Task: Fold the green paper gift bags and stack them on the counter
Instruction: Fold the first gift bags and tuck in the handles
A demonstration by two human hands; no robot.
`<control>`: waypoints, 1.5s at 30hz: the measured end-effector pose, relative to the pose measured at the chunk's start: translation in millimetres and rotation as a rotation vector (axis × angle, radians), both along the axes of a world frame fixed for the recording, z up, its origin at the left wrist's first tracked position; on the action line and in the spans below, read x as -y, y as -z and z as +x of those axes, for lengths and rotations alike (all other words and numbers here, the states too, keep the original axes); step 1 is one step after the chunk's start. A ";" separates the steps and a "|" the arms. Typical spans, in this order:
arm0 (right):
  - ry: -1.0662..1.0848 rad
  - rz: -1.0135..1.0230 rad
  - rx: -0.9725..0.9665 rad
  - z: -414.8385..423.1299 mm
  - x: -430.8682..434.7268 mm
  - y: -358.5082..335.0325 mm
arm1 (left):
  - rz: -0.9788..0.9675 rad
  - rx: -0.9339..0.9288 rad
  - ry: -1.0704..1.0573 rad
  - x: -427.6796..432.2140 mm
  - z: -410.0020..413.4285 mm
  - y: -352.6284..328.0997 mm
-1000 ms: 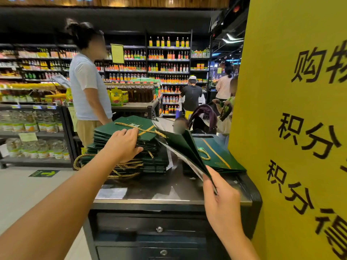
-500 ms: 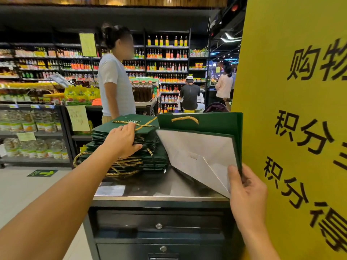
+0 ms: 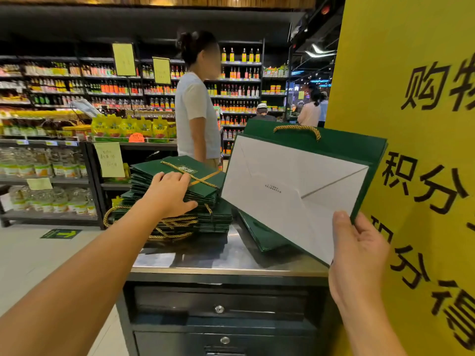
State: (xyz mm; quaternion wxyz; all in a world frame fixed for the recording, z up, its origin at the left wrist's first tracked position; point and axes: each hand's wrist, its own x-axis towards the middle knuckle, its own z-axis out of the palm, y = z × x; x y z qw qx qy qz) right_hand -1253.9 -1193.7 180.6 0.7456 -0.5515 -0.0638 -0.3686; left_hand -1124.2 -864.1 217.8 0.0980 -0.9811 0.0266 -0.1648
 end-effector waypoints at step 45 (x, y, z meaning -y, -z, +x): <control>0.359 -0.982 0.336 34.4 -39.8 49.9 | -0.449 0.235 0.448 47.3 -59.2 19.5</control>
